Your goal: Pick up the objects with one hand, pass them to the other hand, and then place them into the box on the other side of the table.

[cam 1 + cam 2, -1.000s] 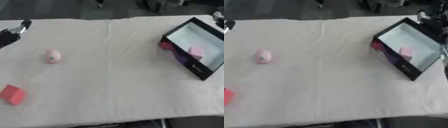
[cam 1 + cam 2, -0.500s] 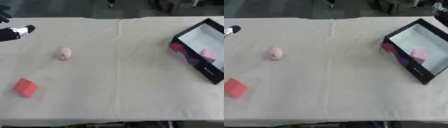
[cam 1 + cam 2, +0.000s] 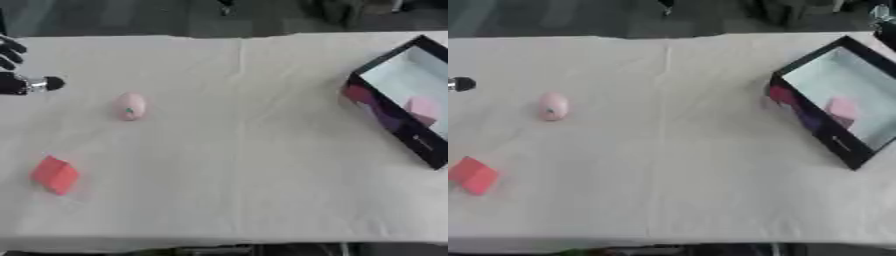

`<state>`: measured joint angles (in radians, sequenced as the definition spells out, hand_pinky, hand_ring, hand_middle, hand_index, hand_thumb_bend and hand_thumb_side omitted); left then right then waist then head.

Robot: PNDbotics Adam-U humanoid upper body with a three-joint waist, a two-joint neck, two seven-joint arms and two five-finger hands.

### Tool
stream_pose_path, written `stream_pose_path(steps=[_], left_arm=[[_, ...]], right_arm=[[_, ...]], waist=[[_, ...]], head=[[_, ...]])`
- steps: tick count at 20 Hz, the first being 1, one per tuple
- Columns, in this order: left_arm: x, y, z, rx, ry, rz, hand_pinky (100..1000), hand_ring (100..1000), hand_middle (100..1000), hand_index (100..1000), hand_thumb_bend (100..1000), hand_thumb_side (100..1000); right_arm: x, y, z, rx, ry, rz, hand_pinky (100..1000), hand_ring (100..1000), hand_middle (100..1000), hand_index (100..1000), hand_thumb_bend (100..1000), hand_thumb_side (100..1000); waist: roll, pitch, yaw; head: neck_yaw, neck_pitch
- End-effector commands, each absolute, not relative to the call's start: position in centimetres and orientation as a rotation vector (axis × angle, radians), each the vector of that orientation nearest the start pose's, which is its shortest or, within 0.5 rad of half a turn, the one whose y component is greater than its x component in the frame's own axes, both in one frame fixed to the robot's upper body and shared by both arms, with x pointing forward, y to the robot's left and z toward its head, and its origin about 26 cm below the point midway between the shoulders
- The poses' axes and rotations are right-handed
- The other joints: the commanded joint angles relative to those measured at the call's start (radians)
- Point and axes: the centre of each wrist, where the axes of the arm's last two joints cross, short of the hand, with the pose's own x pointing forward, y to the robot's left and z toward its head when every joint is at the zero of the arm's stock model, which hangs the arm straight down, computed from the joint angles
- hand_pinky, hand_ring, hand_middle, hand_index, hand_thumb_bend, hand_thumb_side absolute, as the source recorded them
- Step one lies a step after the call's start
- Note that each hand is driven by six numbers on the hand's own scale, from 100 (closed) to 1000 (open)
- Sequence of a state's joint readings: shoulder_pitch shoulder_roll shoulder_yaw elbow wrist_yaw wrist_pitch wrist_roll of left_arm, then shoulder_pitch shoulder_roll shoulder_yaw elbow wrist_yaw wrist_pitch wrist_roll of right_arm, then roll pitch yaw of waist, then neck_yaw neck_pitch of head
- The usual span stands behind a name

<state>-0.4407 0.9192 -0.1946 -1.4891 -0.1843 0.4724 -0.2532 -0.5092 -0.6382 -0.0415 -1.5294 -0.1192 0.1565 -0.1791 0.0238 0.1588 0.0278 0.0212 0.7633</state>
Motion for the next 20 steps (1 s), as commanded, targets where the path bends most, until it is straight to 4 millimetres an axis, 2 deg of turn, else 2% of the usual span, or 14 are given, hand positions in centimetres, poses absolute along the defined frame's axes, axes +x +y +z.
stream_pose_path(steps=[1, 7, 10, 16, 20], left_arm=[[34.8, 39.6, 21.3, 0.852, -1.084, -0.838, 830, 754, 682, 806, 832, 446], [34.0, 40.6, 18.5, 0.871, -0.918, -0.858, 821, 771, 696, 798, 852, 448], [33.9, 40.6, 16.9, 0.79, -0.854, -0.859, 820, 764, 688, 796, 843, 461], [33.6, 39.6, 15.7, 0.641, -0.823, -0.883, 821, 765, 681, 790, 839, 457], [33.4, 39.0, 15.5, 0.618, -0.803, -0.895, 820, 766, 677, 785, 848, 449]], right_arm=[[36.8, -36.5, 23.2, -0.608, -1.933, 0.217, 1000, 1000, 954, 952, 100, 401], [36.8, -36.5, 22.9, -0.603, -1.923, 0.222, 1000, 1000, 949, 949, 100, 416], [36.8, -36.4, 22.8, -0.602, -1.919, 0.224, 1000, 999, 946, 946, 100, 416], [36.9, -36.5, 22.3, -0.604, -1.902, 0.227, 1000, 996, 943, 943, 100, 434], [36.9, -36.5, 22.3, -0.606, -1.9, 0.236, 1000, 994, 941, 940, 100, 441]], waist=[[0.003, -0.014, 0.0], [0.012, -0.015, 0.004], [0.012, -0.014, 0.003], [0.015, -0.013, 0.003], [0.02, -0.013, 0.005]], head=[[0.011, 0.007], [0.024, 0.007], [0.031, 0.007], [0.04, 0.007], [0.048, 0.007]])
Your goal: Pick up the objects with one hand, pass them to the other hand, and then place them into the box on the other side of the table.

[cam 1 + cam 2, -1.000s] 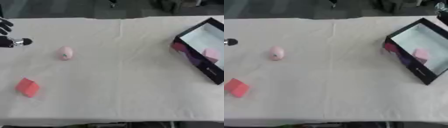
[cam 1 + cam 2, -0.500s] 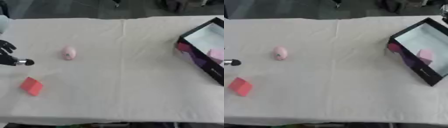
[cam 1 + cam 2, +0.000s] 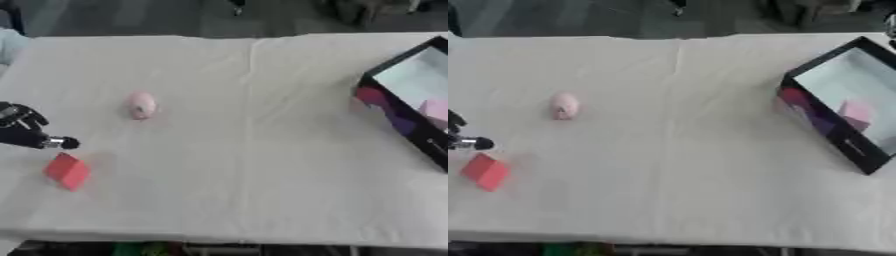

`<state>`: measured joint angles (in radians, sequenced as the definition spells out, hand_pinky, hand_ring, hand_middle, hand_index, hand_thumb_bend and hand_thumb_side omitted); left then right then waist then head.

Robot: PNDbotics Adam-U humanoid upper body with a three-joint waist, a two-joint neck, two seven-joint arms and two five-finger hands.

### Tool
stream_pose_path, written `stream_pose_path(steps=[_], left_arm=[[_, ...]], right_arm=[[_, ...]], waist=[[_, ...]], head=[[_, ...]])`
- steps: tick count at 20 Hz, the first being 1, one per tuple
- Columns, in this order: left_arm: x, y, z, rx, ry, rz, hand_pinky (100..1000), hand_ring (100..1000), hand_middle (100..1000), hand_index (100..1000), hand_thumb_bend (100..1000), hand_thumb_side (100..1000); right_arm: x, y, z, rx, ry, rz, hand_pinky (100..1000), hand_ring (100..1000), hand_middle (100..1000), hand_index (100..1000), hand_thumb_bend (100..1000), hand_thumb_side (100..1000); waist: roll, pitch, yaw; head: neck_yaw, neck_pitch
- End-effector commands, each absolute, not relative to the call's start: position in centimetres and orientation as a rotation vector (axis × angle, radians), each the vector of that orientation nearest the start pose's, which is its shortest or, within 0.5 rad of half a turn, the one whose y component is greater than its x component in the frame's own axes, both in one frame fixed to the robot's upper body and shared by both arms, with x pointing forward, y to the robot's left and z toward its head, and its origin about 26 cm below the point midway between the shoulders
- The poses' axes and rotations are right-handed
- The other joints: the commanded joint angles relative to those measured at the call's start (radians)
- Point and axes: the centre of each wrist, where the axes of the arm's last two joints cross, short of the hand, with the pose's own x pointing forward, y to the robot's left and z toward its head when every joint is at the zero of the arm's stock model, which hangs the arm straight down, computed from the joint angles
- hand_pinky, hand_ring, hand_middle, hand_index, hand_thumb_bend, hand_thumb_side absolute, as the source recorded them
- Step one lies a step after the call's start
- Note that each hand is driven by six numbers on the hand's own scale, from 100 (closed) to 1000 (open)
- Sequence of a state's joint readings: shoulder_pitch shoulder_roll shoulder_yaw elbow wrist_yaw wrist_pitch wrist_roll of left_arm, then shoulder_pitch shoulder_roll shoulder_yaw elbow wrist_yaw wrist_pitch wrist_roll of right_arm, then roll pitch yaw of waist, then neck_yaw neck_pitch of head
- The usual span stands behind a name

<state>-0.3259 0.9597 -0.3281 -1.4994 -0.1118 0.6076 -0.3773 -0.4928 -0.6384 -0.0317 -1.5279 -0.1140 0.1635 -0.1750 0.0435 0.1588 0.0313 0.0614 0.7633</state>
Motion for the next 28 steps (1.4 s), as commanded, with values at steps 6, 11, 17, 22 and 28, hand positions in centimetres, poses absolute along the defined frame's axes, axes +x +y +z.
stream_pose_path(steps=[6, 11, 17, 22, 28], left_arm=[[33.1, 38.9, 15.1, 0.622, -0.779, -0.88, 820, 771, 681, 784, 868, 462], [32.8, 39.2, 14.2, 0.626, -0.724, -0.885, 816, 776, 682, 778, 850, 378], [32.4, 39.8, 13.0, 0.623, -0.675, -0.873, 815, 778, 683, 777, 848, 339], [32.1, 39.9, 12.3, 0.601, -0.66, -0.868, 810, 772, 668, 765, 847, 349], [32.3, 39.5, 12.1, 0.607, -0.649, -0.878, 778, 722, 606, 709, 849, 373]], right_arm=[[36.8, -36.7, 22.0, -0.612, -1.887, 0.239, 1000, 993, 940, 949, 100, 452], [36.7, -36.8, 22.0, -0.617, -1.884, 0.241, 1000, 991, 937, 949, 100, 464], [36.6, -37.0, 21.8, -0.622, -1.877, 0.237, 1000, 989, 934, 946, 100, 475], [36.6, -37.1, 21.7, -0.622, -1.874, 0.233, 1000, 989, 933, 946, 100, 480], [36.6, -37.1, 21.4, -0.62, -1.864, 0.232, 1000, 990, 934, 947, 100, 493]], waist=[[0.006, -0.011, 0.004], [0.011, -0.011, 0.005], [0.013, -0.013, 0.005], [0.013, -0.015, 0.006], [0.017, -0.017, 0.006]], head=[[0.017, 0.007], [0.023, 0.007], [0.023, 0.007], [0.022, 0.007], [0.028, 0.007]])
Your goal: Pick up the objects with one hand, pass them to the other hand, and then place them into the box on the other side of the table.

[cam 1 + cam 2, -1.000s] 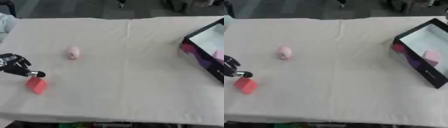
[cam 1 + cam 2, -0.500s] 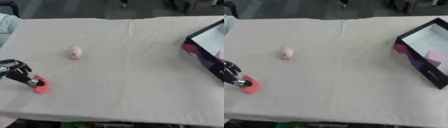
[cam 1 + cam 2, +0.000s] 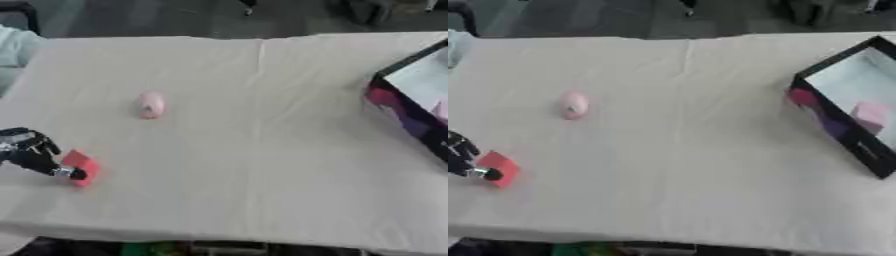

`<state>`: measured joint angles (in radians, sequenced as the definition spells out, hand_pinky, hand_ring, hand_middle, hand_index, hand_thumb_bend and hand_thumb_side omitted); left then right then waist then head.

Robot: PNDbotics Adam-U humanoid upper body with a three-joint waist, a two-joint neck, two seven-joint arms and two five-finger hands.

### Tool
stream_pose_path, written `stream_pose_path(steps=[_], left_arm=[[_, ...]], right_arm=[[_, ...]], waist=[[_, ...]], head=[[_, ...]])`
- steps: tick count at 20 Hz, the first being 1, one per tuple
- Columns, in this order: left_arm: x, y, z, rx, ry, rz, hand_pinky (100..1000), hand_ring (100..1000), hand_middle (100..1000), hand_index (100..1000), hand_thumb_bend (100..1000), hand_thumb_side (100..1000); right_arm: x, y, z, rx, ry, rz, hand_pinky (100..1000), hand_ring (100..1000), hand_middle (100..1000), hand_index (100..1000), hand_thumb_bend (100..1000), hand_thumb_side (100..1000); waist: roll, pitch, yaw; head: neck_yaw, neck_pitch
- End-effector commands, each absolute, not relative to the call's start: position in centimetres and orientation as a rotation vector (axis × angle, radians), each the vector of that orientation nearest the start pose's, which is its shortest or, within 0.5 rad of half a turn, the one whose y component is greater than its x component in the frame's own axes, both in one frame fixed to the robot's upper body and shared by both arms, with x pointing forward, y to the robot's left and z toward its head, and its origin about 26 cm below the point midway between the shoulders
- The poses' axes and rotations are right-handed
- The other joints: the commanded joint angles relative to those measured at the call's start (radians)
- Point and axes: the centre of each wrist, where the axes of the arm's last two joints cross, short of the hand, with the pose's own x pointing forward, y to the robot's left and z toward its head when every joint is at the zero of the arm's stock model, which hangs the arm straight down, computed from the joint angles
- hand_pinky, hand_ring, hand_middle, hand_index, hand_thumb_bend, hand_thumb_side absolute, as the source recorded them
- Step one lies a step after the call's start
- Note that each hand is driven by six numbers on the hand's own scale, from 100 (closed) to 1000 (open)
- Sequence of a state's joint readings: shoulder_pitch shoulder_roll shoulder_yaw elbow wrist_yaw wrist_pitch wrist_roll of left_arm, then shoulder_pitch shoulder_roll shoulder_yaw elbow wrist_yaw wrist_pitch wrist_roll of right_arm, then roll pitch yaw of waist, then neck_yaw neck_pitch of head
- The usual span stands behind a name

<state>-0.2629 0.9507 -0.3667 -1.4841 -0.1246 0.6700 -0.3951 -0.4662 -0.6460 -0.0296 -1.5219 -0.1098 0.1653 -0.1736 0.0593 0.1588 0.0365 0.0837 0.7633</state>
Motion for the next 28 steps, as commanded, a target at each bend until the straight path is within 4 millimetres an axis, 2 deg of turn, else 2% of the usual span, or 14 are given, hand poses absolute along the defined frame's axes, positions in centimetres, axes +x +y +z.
stream_pose_path(steps=[1, 12, 16, 21, 28], left_arm=[[32.3, 39.5, 12.0, 0.611, -0.644, -0.884, 776, 720, 604, 708, 849, 372], [33.5, 38.6, 9.8, 0.686, -0.564, -0.95, 784, 686, 579, 688, 778, 316], [33.8, 38.9, 8.9, 0.739, -0.563, -0.934, 809, 697, 588, 690, 764, 293], [33.9, 38.8, 7.9, 0.752, -0.576, -0.929, 851, 724, 604, 666, 745, 309], [34.3, 37.9, 8.2, 0.74, -0.64, -0.903, 837, 710, 591, 618, 685, 311]], right_arm=[[36.6, -37.1, 21.4, -0.62, -1.863, 0.233, 1000, 990, 934, 947, 100, 494], [36.5, -37.4, 20.6, -0.617, -1.834, 0.245, 1000, 990, 947, 949, 100, 531], [36.4, -37.6, 20.2, -0.623, -1.82, 0.244, 1000, 989, 948, 948, 100, 542], [36.4, -37.8, 19.9, -0.623, -1.81, 0.24, 1000, 990, 949, 949, 100, 550], [36.4, -38.0, 19.5, -0.625, -1.795, 0.236, 1000, 990, 950, 949, 100, 560]], waist=[[0.004, -0.019, 0.001], [0.04, -0.036, 0.002], [0.041, -0.036, 0.001], [0.04, -0.036, 0.004], [0.038, -0.035, 0.004]], head=[[0.007, 0.007], [0.025, 0.007], [0.023, 0.007], [0.025, 0.007], [0.027, 0.007]])
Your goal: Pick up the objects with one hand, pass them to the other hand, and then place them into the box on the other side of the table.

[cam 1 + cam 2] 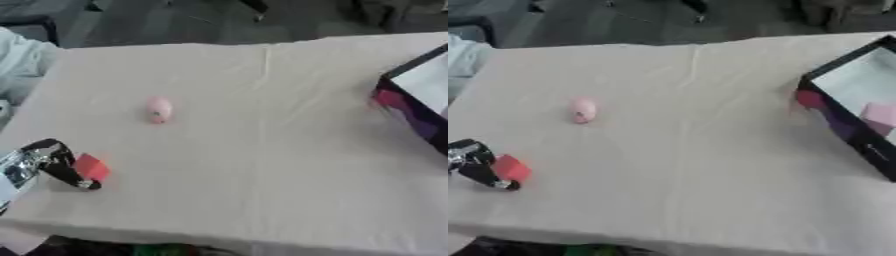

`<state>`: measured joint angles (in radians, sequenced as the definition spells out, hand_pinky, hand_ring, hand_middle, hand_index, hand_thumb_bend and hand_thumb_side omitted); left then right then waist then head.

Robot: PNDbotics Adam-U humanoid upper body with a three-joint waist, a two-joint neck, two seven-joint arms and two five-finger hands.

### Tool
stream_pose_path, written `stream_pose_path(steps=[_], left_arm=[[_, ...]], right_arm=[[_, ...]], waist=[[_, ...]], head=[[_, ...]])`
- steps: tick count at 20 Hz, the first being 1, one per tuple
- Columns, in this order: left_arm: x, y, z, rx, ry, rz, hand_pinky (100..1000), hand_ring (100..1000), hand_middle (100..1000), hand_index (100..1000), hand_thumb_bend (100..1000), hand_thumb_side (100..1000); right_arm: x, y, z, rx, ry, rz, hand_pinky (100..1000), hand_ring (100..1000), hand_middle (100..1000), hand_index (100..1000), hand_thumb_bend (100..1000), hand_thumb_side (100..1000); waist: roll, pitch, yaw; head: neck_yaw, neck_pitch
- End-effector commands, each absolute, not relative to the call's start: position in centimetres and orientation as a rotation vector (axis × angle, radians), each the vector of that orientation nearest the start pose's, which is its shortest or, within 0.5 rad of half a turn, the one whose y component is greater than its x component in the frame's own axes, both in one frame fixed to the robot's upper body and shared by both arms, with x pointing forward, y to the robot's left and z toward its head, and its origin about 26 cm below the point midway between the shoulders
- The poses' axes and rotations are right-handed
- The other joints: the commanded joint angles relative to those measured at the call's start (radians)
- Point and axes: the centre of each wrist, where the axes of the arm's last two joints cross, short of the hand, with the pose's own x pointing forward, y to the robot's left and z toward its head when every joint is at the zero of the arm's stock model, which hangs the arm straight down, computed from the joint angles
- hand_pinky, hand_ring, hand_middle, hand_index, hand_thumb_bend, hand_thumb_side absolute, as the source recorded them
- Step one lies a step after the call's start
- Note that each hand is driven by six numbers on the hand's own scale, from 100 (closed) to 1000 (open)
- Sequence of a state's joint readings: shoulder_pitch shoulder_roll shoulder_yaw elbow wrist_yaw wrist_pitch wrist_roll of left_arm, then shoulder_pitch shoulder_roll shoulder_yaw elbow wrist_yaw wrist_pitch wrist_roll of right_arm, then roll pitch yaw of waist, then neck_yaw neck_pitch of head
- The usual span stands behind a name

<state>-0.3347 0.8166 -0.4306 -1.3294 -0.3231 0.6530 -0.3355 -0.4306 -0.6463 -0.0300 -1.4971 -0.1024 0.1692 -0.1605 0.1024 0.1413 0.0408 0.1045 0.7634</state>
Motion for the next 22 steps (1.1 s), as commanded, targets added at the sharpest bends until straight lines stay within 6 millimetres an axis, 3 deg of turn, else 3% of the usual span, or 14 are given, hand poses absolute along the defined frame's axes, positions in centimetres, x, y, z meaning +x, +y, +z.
stream_pose_path(steps=[1, 3, 7, 10, 14, 22], left_arm=[[34.2, 37.9, 8.2, 0.738, -0.637, -0.902, 833, 709, 588, 606, 656, 300], [34.1, 37.9, 7.9, 0.729, -0.626, -0.903, 831, 712, 587, 587, 623, 278], [33.9, 37.9, 7.8, 0.714, -0.611, -0.918, 843, 721, 594, 591, 648, 285], [33.8, 38.0, 7.8, 0.712, -0.604, -0.934, 850, 721, 590, 580, 617, 229], [33.7, 38.1, 8.0, 0.706, -0.597, -0.943, 846, 720, 585, 567, 510, 105], [33.7, 38.0, 10.1, 0.726, -0.657, -0.941, 828, 700, 565, 538, 339, 100]], right_arm=[[36.3, -38.0, 19.5, -0.627, -1.793, 0.235, 1000, 990, 950, 949, 100, 563], [36.3, -38.1, 19.4, -0.629, -1.791, 0.231, 1000, 991, 950, 949, 100, 566], [36.3, -38.3, 19.4, -0.631, -1.79, 0.227, 1000, 992, 950, 949, 100, 566], [36.2, -38.4, 19.4, -0.633, -1.789, 0.225, 1000, 992, 951, 950, 100, 568], [36.2, -38.4, 19.2, -0.634, -1.784, 0.223, 1000, 992, 951, 950, 100, 573], [36.3, -38.6, 19.1, -0.635, -1.78, 0.222, 1000, 993, 951, 950, 100, 579]], waist=[[-0.006, -0.017, -0.001], [-0.005, -0.016, -0.002], [-0.005, -0.016, -0.002], [-0.004, -0.017, -0.002], [-0.004, -0.018, -0.002], [-0.005, -0.017, 0.003]], head=[[0.007, 0.007], [0.009, 0.007], [0.01, 0.007], [0.013, 0.007], [0.015, 0.007], [0.013, 0.007]])
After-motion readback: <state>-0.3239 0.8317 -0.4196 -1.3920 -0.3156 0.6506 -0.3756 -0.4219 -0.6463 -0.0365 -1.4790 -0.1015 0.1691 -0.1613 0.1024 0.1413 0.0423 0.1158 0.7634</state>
